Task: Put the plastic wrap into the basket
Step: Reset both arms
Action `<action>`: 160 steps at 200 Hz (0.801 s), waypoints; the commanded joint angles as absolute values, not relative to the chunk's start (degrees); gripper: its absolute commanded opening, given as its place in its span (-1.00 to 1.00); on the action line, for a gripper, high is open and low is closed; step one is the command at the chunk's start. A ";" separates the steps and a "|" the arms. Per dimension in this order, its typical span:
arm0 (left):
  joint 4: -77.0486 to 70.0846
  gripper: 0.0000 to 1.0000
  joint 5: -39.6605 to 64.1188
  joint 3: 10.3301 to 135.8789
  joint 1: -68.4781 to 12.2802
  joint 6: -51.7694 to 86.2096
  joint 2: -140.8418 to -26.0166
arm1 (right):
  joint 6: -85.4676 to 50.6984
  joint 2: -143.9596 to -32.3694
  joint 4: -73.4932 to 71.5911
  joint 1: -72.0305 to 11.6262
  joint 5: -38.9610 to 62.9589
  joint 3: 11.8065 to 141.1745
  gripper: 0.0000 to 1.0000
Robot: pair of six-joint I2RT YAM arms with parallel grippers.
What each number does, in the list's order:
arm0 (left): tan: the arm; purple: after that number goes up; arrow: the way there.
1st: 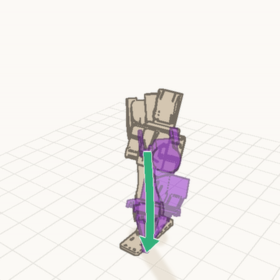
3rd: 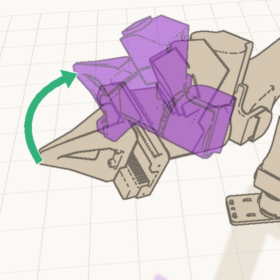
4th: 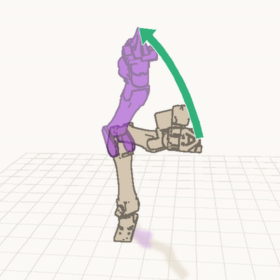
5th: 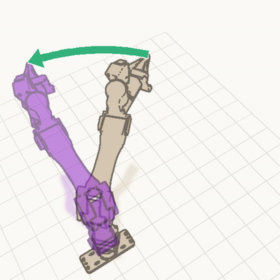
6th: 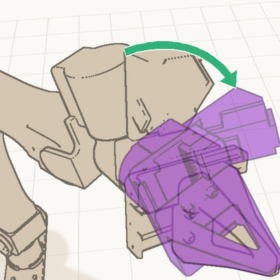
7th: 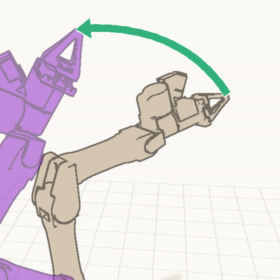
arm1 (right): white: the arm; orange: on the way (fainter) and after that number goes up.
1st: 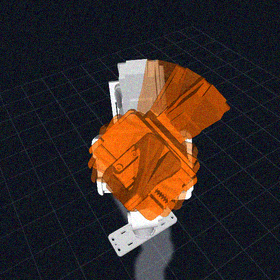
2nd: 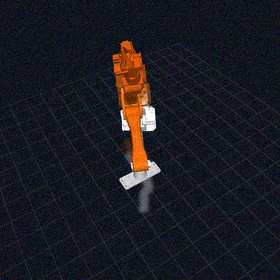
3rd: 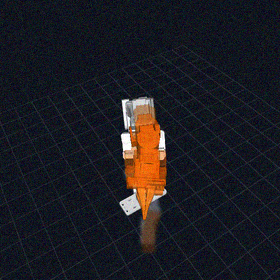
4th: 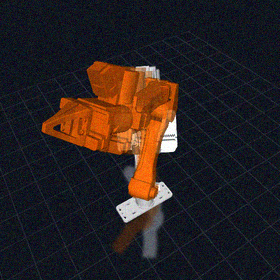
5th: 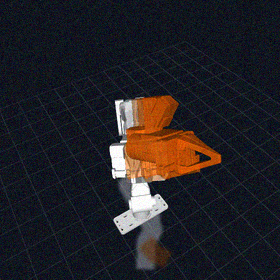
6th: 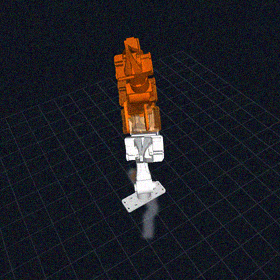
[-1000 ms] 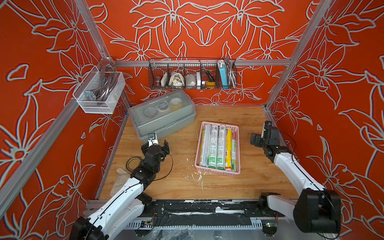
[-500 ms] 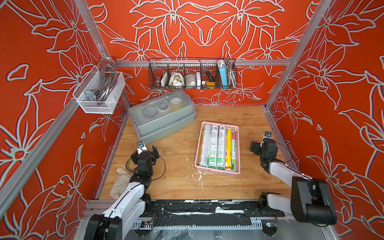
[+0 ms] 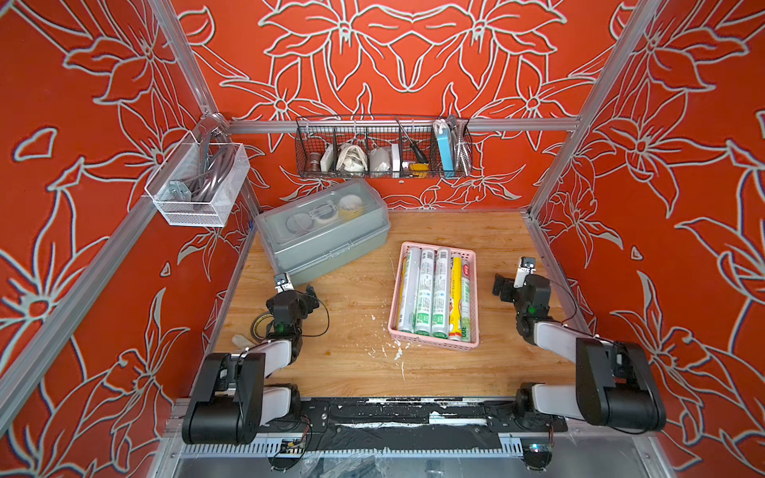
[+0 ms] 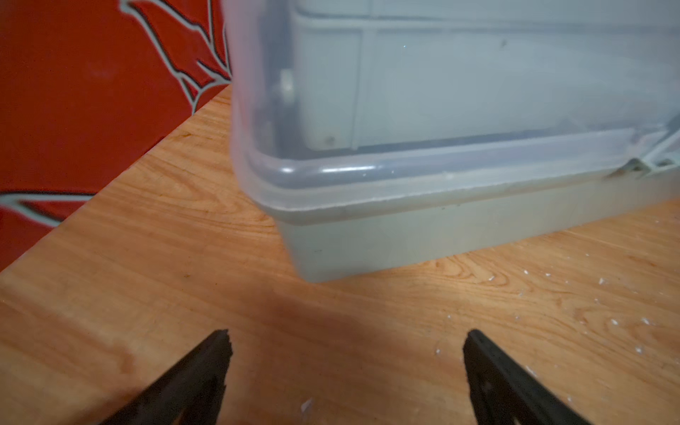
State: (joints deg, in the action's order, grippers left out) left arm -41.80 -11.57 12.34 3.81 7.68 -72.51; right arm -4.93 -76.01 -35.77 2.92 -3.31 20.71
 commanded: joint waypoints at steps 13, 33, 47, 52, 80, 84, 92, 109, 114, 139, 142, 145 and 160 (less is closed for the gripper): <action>-49.81 0.96 -7.38 11.19 4.17 6.07 -74.31 | -3.21 -76.25 -39.57 2.32 -1.67 19.60 0.99; -50.97 0.96 -5.94 11.93 4.15 5.50 -77.22 | -1.91 -80.67 -47.61 1.76 0.42 17.26 0.99; -53.46 0.96 -5.16 12.33 4.06 4.93 -79.82 | -0.97 -80.12 -48.92 1.40 1.33 16.32 0.99; -51.93 0.96 -5.02 12.79 4.08 4.84 -79.41 | -0.78 -79.19 -45.47 1.41 1.28 17.31 0.99; -46.62 0.96 -3.79 15.70 3.90 4.08 -79.72 | 0.17 -80.40 -43.95 0.30 0.97 19.16 0.99; -46.84 0.96 -3.92 15.89 3.57 3.79 -79.99 | 0.20 -80.53 -44.26 0.23 0.92 19.14 0.99; -46.78 0.96 -4.48 15.95 3.13 3.61 -80.00 | 0.26 -80.27 -43.66 0.20 0.80 19.18 0.99; -46.42 0.96 -4.52 16.17 2.95 3.35 -80.15 | 0.26 -80.33 -43.72 0.25 0.87 19.15 0.99; -46.26 0.96 -4.65 16.26 2.79 3.26 -80.09 | 0.26 -80.37 -43.80 0.25 0.82 19.16 0.99; -46.14 0.96 -4.75 16.26 2.79 3.25 -80.02 | 0.21 -80.42 -43.81 0.25 0.79 19.25 0.99; -46.14 0.96 -4.75 16.26 2.80 3.25 -80.04 | 0.26 -80.42 -43.78 0.26 0.77 19.25 0.99; -46.10 0.96 -4.75 16.26 2.80 3.25 -79.99 | 0.19 -80.46 -43.77 0.21 0.77 19.22 0.99; -46.14 0.96 -4.75 16.26 2.73 3.25 -80.05 | 0.22 -80.51 -43.77 0.21 0.78 19.28 0.99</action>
